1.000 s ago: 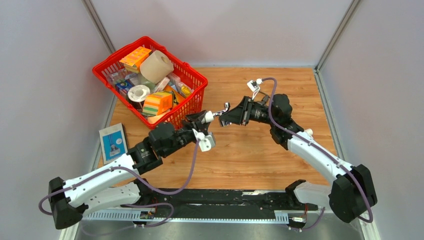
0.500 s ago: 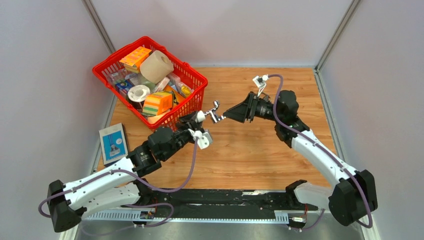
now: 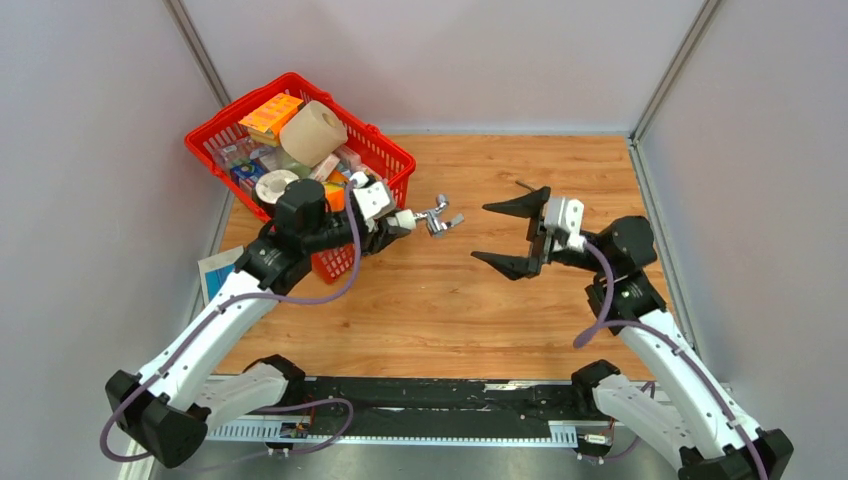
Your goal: Install the water faucets
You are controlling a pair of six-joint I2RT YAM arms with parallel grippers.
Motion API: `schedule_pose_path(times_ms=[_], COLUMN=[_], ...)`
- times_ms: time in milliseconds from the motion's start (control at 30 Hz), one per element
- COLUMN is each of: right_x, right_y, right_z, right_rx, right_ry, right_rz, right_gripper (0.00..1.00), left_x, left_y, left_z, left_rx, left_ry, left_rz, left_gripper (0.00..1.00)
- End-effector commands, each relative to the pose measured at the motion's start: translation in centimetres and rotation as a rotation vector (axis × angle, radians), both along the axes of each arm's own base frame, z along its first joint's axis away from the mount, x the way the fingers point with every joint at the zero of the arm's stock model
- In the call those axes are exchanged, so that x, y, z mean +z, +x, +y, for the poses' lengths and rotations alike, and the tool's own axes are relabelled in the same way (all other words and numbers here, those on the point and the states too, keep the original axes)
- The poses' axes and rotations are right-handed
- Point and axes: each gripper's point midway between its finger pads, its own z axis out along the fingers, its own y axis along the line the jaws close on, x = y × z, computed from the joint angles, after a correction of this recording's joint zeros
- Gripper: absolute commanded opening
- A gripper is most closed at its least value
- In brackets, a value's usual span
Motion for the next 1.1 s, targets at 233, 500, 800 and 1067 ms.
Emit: schedule_pose_path(times_ms=[233, 500, 800, 1067], right_x=[-0.5, -2.3, -4.1, -2.6], right_y=[-1.5, -2.1, -0.6, -0.8], right_z=[2.2, 3.3, 3.9, 4.4], right_rx=[-0.004, -0.015, -0.094, -0.101], right_ry=[-0.233, -0.339, -0.467, -0.386], right_rz=[-0.561, -0.637, -0.681, -0.545], right_gripper=[0.81, 0.79, 0.74, 0.38], left_x=[3.7, 3.7, 4.4, 3.5], left_y=[-5.7, -5.9, -6.3, -6.6], left_z=[-4.0, -4.2, -4.6, -4.1], left_rx=[-0.356, -0.375, -0.423, -0.426], left_ry=[-0.107, -0.102, -0.114, -0.083], left_rz=[0.417, 0.494, 0.522, 0.48], left_gripper=[0.0, 0.0, 0.0, 0.0])
